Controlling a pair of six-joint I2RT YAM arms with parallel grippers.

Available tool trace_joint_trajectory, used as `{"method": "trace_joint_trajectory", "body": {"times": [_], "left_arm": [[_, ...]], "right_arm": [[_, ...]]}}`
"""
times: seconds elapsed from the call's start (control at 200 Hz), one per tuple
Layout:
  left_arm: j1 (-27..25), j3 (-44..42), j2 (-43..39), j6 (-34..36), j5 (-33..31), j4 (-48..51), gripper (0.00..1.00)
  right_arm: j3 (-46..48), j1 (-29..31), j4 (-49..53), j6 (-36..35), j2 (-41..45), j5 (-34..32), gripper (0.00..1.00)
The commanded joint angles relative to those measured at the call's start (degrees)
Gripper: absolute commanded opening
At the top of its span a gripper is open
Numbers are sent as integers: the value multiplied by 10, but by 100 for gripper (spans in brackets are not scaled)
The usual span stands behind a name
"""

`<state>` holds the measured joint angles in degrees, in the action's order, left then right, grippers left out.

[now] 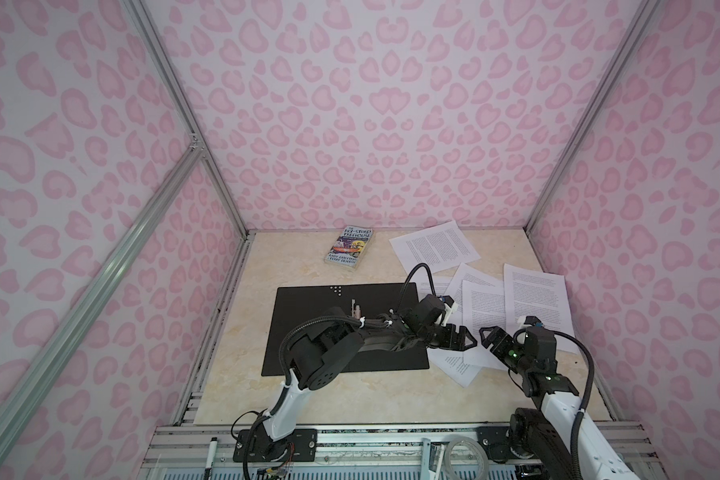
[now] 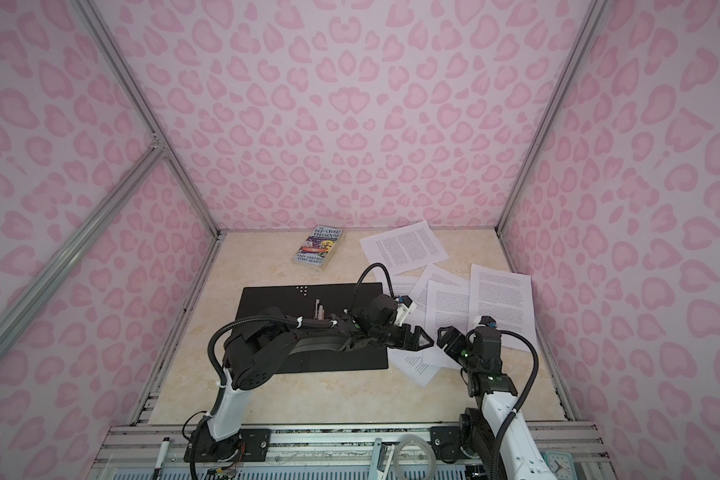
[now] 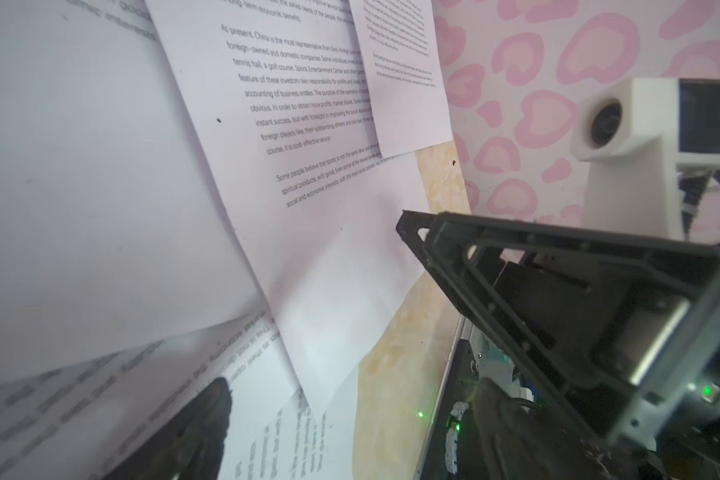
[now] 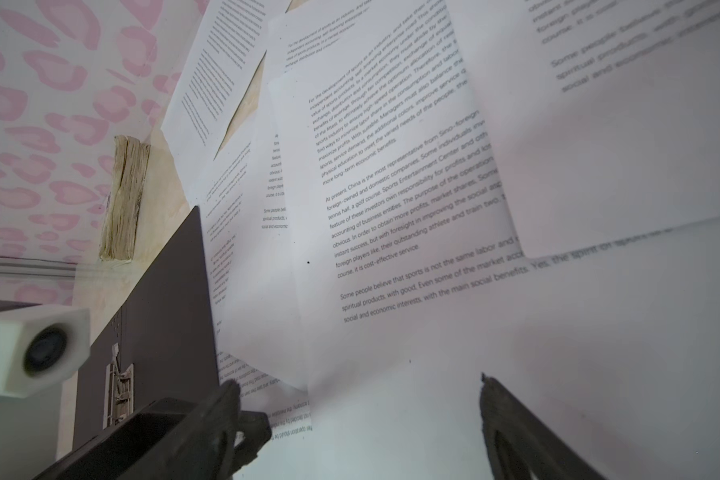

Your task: Put the files into the folder

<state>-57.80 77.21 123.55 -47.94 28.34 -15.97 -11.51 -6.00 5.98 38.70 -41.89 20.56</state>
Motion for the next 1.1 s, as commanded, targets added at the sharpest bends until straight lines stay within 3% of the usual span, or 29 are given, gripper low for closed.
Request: {"method": "trace_joint_trajectory", "body": {"times": [0.0, 0.215, 0.495, 0.715, 0.845, 1.095], "left_arm": [[-11, 36, 31, -24, 6, -17, 93], [-13, 42, 50, -46, 0, -33, 91], [-13, 30, 59, -62, 20, -77, 87], [-11, 23, 74, -109, 45, -155, 80], [-8, 20, 84, -139, 53, -199, 68], [-7, 33, 104, -162, 34, -194, 49]], "right_arm": [[4, -6, -15, 25, -6, 5, 89], [1, -19, -13, 34, -33, 11, 88], [-1, -36, 23, 23, 45, 0, 88], [-1, -38, 21, 20, 47, 3, 87], [0, -38, 14, 20, 46, 11, 87], [-3, -39, 21, 13, 66, 14, 87]]}}
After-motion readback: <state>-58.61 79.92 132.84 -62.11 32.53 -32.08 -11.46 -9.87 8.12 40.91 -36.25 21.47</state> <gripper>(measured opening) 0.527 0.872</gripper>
